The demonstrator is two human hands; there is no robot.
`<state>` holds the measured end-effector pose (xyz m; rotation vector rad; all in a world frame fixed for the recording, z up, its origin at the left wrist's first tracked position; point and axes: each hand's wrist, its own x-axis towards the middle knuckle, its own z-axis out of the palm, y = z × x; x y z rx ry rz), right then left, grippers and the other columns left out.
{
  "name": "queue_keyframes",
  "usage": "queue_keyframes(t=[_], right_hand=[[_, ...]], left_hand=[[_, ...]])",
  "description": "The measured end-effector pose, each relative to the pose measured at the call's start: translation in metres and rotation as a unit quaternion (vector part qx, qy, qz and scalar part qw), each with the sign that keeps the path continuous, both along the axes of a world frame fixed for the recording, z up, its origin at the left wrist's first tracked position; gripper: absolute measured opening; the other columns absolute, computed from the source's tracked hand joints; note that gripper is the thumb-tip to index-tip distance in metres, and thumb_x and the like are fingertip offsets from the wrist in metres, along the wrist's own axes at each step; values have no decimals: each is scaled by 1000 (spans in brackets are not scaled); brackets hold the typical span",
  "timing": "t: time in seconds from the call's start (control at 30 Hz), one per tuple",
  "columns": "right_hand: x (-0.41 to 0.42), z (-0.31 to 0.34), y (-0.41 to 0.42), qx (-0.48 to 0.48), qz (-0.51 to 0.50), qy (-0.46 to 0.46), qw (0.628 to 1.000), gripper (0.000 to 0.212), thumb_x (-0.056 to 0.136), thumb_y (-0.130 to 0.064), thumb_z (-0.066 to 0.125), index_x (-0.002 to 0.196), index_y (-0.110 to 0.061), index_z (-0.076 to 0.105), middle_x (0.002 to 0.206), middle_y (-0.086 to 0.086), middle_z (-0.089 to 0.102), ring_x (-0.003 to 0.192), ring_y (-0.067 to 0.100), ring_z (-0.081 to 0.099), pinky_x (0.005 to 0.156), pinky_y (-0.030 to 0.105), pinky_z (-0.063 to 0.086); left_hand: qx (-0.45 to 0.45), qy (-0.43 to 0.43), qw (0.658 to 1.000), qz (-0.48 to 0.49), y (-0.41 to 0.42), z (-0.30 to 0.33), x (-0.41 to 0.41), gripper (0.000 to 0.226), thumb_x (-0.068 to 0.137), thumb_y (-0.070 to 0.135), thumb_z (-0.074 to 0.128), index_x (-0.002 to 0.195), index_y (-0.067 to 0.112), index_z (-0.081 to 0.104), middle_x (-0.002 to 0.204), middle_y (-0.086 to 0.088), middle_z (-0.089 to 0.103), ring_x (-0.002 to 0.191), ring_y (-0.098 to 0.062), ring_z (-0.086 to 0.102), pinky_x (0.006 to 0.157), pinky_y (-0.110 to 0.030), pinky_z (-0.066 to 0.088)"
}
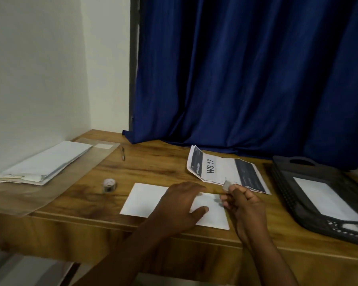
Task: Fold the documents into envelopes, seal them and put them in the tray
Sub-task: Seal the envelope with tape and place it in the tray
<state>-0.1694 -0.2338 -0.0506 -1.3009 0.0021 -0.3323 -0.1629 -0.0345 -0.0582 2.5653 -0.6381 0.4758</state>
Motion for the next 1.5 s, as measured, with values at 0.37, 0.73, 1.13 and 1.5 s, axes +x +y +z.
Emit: queue_keyframes(t=[0.37, 0.73, 1.13, 1.5], right_hand=[[9, -5, -27, -457, -63, -76, 884, 8, 93, -32, 69, 88, -35, 75, 86, -25, 71, 88, -4, 65, 70, 11, 53], [27, -19, -6, -664, -86, -212, 712, 9, 91, -32, 71, 97, -29, 77, 93, -11, 75, 81, 4, 65, 70, 25, 56], [28, -22, -5, -689, -67, -195, 695, 11, 91, -33, 68, 95, -30, 78, 91, -11, 75, 80, 5, 65, 69, 18, 48], [25, -25, -8, -675, -28, -171, 717, 18, 91, -35, 60, 95, -31, 77, 102, -13, 71, 93, 6, 59, 73, 18, 44]], left_hand=[[-46, 93, 994, 20, -16, -16, 18, 76, 92, 61, 56, 153, 36, 19, 148, 13, 52, 139, -16, 44, 113, -41, 42], [-45, 76, 996, 26, -18, -18, 18, 78, 90, 59, 62, 154, 38, 22, 153, 11, 46, 141, -15, 41, 112, -32, 38], [-10, 38, 999, 3, -18, -20, 16, 55, 95, 55, 56, 145, 35, 45, 150, 11, 50, 137, -10, 43, 117, -30, 30], [106, 37, 994, 7, -21, -18, 16, 56, 100, 56, 39, 153, 37, 35, 160, 3, 33, 145, -17, 28, 120, -38, 21]])
